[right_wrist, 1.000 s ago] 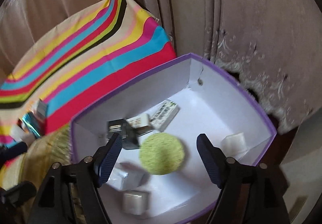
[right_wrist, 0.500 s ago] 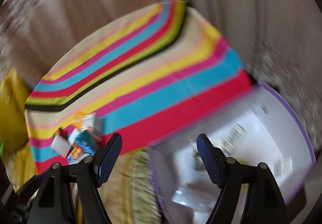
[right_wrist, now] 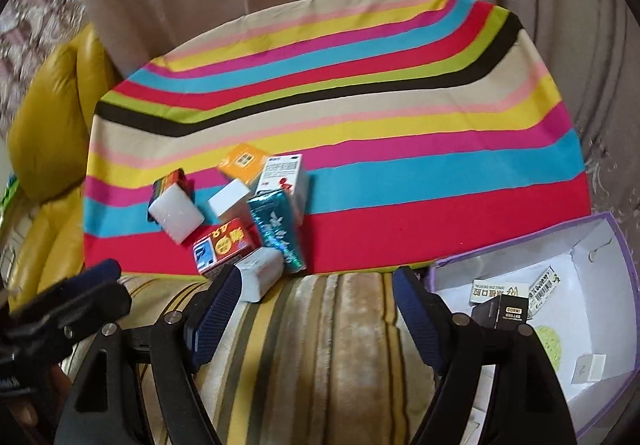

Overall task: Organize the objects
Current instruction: 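Move both grippers back over the remaining boxes on the table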

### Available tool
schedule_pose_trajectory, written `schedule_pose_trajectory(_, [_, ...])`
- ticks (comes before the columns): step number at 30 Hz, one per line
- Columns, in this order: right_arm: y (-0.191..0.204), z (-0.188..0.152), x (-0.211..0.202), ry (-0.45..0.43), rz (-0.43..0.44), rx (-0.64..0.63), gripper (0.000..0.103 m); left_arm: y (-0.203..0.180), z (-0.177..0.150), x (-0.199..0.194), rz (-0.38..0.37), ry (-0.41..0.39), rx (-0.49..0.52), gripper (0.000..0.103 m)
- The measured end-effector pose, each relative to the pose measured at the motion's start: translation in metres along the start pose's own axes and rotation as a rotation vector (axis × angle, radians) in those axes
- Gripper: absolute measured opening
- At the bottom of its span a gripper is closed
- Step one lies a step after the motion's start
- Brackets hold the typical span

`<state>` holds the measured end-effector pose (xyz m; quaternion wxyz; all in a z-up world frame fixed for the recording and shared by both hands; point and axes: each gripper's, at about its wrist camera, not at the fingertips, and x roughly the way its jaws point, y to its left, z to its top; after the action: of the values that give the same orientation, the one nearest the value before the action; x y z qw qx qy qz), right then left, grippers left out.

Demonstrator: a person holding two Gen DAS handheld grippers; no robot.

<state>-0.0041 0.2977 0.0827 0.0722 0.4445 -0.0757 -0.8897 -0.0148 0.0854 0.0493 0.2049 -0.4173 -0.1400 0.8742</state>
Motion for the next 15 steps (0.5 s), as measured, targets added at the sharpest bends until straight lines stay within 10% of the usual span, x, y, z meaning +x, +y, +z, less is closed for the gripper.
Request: schedule_pose_trajectory(15, [0.035,0.003,0.034,0.100,-0.001,-0.083,0.079,0.057,0.017,0.008,0.094,0.022,-0.112,0.080])
